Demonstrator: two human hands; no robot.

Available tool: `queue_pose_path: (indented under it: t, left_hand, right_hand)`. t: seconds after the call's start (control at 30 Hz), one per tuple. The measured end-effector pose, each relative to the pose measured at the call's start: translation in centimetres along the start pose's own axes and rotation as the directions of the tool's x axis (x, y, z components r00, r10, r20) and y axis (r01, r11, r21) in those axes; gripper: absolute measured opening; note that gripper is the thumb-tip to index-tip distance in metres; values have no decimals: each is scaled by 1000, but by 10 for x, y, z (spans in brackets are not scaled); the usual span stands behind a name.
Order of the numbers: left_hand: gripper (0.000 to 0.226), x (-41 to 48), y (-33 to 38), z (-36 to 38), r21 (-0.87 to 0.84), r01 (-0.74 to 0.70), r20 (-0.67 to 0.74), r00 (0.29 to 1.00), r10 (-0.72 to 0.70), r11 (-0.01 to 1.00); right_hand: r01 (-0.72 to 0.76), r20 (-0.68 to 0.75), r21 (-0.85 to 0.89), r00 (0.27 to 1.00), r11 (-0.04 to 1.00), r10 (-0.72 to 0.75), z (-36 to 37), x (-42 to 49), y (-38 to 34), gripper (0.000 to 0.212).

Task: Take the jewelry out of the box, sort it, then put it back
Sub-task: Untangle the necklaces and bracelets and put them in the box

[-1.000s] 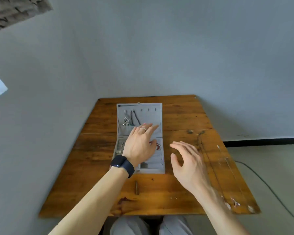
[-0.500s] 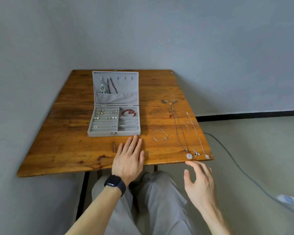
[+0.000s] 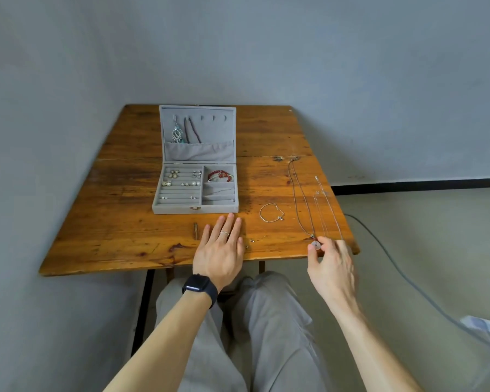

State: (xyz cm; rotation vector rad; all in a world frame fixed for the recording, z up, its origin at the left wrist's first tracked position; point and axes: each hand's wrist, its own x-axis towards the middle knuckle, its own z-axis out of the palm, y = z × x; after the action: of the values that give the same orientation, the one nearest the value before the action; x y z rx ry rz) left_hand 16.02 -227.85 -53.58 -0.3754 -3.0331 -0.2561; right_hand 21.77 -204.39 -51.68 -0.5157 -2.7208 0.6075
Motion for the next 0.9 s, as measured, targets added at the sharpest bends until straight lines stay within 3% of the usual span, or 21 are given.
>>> queue_pose_path:
  t: [0.3,0.47,0.53,0.6,0.63,0.7,0.73,0.8,0.9]
  left_hand:
    - [54,0,-3,-2,-76,-40,-42,998,37,996]
    - [32,11,16,-35,-489,40,-160,978,-135,871]
    - [25,22,42,-51,-574,35,-111,987,-120,818]
    - [39,37,77,-62,-669,192,188,978,-86,718]
    - [50,44,94,-66,-691,316,367,928,-60,651]
    - [58,53,121,-67,-717,560,631,775,45,416]
    - [58,57,130,-66,-718,635,680,727,94,286]
    - [48,66,142,-64,-734,674,678,722,140,83]
    - [21,83,153,-70,-753,654,638,752,164,-70]
  right_hand:
    - [-104,156,42,983,994,96,-12,25,-7,12]
    - [-261,297,253,937,932,182,-33,44,-12,11]
    - [-331,356,395,915,857,190,-44,47,-15,12]
    - [-351,372,491,912,797,173,-56,45,-19,12]
    - [-350,367,516,915,782,168,-62,43,-21,12]
    - [-350,361,548,918,760,163,-73,36,-21,11]
    - [-353,366,555,917,753,161,-78,31,-19,11]
    - [-363,377,548,911,753,165,-86,18,-12,12]
    - [-384,381,543,905,746,188,-91,-3,3,12]
